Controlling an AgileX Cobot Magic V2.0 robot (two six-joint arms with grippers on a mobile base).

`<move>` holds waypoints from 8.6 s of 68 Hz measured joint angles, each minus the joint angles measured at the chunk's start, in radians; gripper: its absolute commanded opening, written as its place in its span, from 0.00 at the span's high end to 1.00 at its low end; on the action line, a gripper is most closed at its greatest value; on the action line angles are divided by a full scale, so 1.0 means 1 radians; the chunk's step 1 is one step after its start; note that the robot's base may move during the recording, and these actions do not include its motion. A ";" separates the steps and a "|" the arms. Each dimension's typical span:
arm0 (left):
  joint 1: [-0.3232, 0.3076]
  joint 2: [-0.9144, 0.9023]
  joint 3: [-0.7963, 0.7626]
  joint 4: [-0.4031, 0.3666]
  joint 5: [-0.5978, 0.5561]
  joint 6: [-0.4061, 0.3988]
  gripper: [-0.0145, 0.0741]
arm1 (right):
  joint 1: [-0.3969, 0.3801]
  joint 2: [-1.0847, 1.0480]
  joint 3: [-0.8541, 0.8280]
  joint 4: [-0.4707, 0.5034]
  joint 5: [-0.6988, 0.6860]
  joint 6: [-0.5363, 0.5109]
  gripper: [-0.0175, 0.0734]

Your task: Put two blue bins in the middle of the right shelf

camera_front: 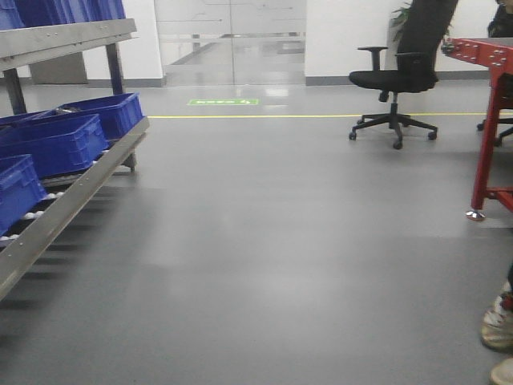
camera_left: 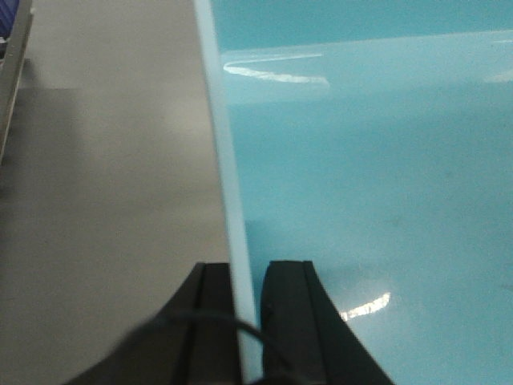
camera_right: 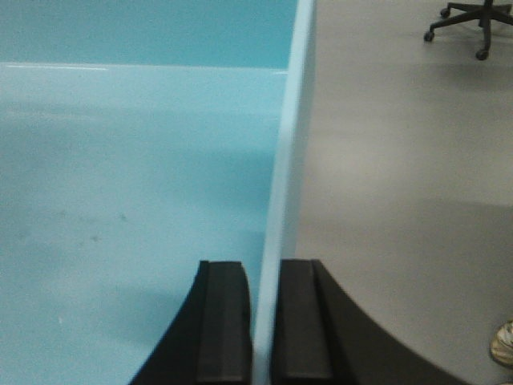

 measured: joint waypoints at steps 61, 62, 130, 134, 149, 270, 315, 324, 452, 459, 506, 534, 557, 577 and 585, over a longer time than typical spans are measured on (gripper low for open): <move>0.000 0.000 0.000 0.000 -0.002 0.000 0.96 | 0.000 0.000 0.000 -0.002 0.000 0.000 0.98; 0.000 0.000 0.000 0.000 -0.002 0.000 0.96 | 0.000 0.000 0.000 -0.002 0.000 0.000 0.98; 0.000 0.000 0.000 0.000 -0.002 0.000 0.96 | 0.000 0.000 0.000 -0.002 0.000 0.000 0.98; 0.000 0.000 0.000 0.000 -0.002 0.000 0.96 | 0.000 0.000 0.000 -0.002 0.000 0.000 0.98; 0.000 0.000 0.000 0.000 -0.002 0.000 0.96 | 0.000 0.000 0.000 -0.002 0.000 0.000 0.98; 0.000 0.000 0.000 0.000 0.000 0.000 0.96 | 0.000 0.000 0.000 -0.002 0.000 0.000 0.98; 0.000 0.000 0.000 0.000 0.000 0.000 0.96 | 0.000 0.000 0.000 -0.002 0.000 0.000 0.98; 0.000 0.000 0.000 0.000 0.000 0.000 0.96 | 0.000 0.000 0.000 -0.002 0.000 0.000 0.98; 0.110 0.040 -0.002 -0.081 0.062 0.060 0.96 | 0.002 0.099 0.000 0.153 -0.025 -0.004 0.98; 0.112 0.070 -0.002 -0.081 0.079 0.060 0.96 | 0.002 0.122 0.000 0.148 -0.005 -0.004 0.98; 0.108 0.103 -0.003 -0.146 0.208 0.071 0.14 | 0.011 0.156 -0.002 0.165 0.074 -0.001 0.17; 0.108 0.024 -0.004 -0.094 0.279 0.088 0.32 | 0.011 0.080 -0.014 0.111 0.197 -0.001 0.19; 0.108 0.020 0.170 -0.105 0.234 0.094 0.32 | 0.011 0.164 -0.014 0.109 0.251 -0.001 0.19; 0.108 0.027 0.304 -0.124 0.151 0.084 0.32 | 0.011 0.260 -0.014 0.157 0.277 -0.001 0.19; 0.123 0.046 0.324 -0.148 0.135 0.076 0.32 | 0.011 0.282 -0.014 0.163 0.283 -0.001 0.19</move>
